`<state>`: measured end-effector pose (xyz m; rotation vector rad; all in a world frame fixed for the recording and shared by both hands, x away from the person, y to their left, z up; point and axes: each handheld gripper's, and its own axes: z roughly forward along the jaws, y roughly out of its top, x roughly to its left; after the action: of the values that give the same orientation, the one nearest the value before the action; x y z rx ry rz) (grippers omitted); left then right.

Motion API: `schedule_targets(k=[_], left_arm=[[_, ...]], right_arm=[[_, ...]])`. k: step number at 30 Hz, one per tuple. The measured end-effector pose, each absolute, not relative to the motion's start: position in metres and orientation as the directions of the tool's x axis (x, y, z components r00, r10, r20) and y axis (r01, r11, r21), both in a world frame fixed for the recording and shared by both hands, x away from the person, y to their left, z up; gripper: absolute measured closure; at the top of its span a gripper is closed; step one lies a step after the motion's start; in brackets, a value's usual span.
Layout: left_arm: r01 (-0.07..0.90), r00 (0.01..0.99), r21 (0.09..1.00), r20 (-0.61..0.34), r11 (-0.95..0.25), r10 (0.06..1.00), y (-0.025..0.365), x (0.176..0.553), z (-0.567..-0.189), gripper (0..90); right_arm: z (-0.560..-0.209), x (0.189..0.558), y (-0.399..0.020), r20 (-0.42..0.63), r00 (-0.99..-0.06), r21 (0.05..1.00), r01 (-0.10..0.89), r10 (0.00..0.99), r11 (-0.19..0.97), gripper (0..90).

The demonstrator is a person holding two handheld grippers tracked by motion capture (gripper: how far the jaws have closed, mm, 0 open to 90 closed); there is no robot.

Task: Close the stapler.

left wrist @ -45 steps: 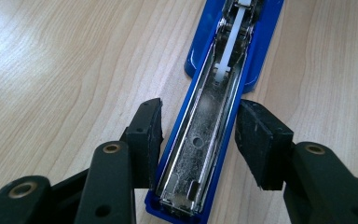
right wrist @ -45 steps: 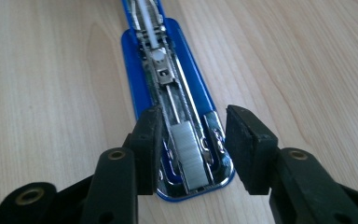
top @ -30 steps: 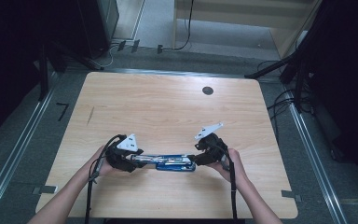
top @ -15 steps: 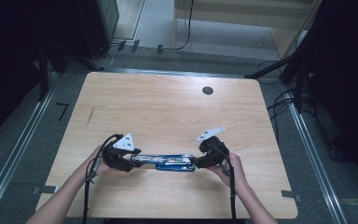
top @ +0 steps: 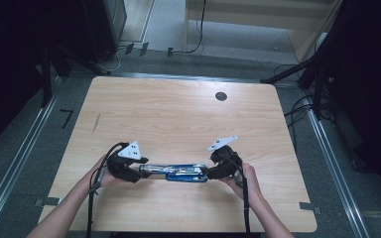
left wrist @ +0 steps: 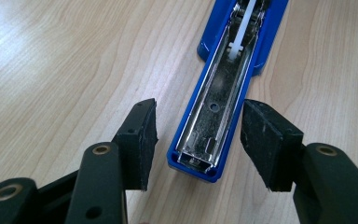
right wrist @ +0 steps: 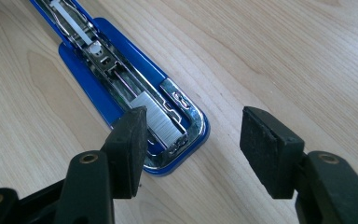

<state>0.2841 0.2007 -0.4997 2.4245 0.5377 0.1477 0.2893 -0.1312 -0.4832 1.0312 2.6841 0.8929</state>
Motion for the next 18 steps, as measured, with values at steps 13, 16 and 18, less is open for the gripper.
schedule_targets(k=[13, 16, 18], left_arm=[[0.324, 0.919, 0.615, -0.023, -0.719, 0.394, 0.201, 0.282, -0.501, 55.9], [0.316, 0.923, 0.612, -0.02, -0.725, 0.385, 0.201, 0.282, -0.5, 56.4], [0.316, 0.922, 0.615, -0.022, -0.722, 0.386, 0.201, 0.282, -0.499, 56.5]], right_arm=[[-0.472, 0.279, -0.112, 0.048, -0.794, 0.64, 0.49, 0.606, 0.591, 51.5], [-0.47, 0.278, -0.108, 0.045, -0.802, 0.648, 0.477, 0.596, 0.593, 58.0], [-0.469, 0.277, -0.104, 0.04, -0.809, 0.653, 0.466, 0.587, 0.597, 63.0]])
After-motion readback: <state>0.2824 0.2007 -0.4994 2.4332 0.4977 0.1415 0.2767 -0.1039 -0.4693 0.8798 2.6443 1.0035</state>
